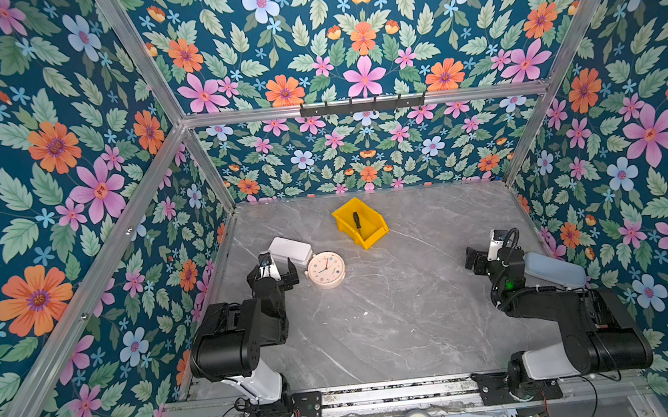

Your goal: Put the screwdriver in the bin

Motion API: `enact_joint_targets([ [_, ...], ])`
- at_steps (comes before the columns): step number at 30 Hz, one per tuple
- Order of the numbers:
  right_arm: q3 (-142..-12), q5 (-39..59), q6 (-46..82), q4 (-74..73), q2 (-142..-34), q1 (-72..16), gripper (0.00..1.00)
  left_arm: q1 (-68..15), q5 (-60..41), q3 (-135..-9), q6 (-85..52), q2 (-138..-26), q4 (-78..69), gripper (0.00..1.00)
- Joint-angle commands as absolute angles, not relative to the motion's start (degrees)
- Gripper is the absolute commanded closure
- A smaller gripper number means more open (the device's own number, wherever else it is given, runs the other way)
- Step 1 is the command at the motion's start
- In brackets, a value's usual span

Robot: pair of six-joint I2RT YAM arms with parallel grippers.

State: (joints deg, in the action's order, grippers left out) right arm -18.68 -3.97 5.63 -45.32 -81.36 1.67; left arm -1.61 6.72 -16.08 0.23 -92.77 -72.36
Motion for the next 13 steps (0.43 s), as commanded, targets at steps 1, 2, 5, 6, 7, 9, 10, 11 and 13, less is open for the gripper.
enact_joint_targets([
  [1, -18.6, -3.9, 4.5, -47.8, -81.4, 1.7, 0.01, -1.6, 7.4, -16.1, 0.0, -92.8, -72.5, 0.0],
  [2, -18.6, -3.8, 4.6, -47.8, -81.4, 1.7, 0.01, -1.6, 7.3, -16.1, 0.0, -92.7, -72.5, 0.0],
  [5, -18.6, -4.0, 4.4, -47.9, -81.4, 1.7, 0.01, -1.6, 7.3, -16.3, 0.0, -92.9, -72.2, 0.0],
  [6, -18.6, -4.0, 4.4, -47.8, -81.4, 1.7, 0.01, -1.6, 7.2, -16.4, 0.0, -92.9, -72.2, 0.0],
  [7, -18.6, -3.9, 4.4, -47.8, -81.4, 1.7, 0.01, -1.6, 7.2, -16.4, 0.0, -92.9, -72.0, 0.0],
  [9, -18.6, -3.9, 4.4, -47.8, -81.4, 1.7, 0.01, -1.6, 7.2, -16.5, 0.0, -92.9, -72.0, 0.0],
  [10, -18.6, -3.9, 4.4, -47.9, -81.4, 1.7, 0.01, -1.6, 7.2, -16.4, 0.0, -92.9, -72.1, 0.0],
  [11, -18.6, -3.9, 4.4, -48.0, -81.3, 1.7, 0.01, -1.6, 7.2, -16.4, 0.0, -92.8, -72.1, 0.0],
  [13, -18.6, -3.9, 4.4, -47.9, -81.4, 1.7, 0.01, -1.6, 7.2, -16.2, 0.0, -92.8, -72.3, 0.0],
])
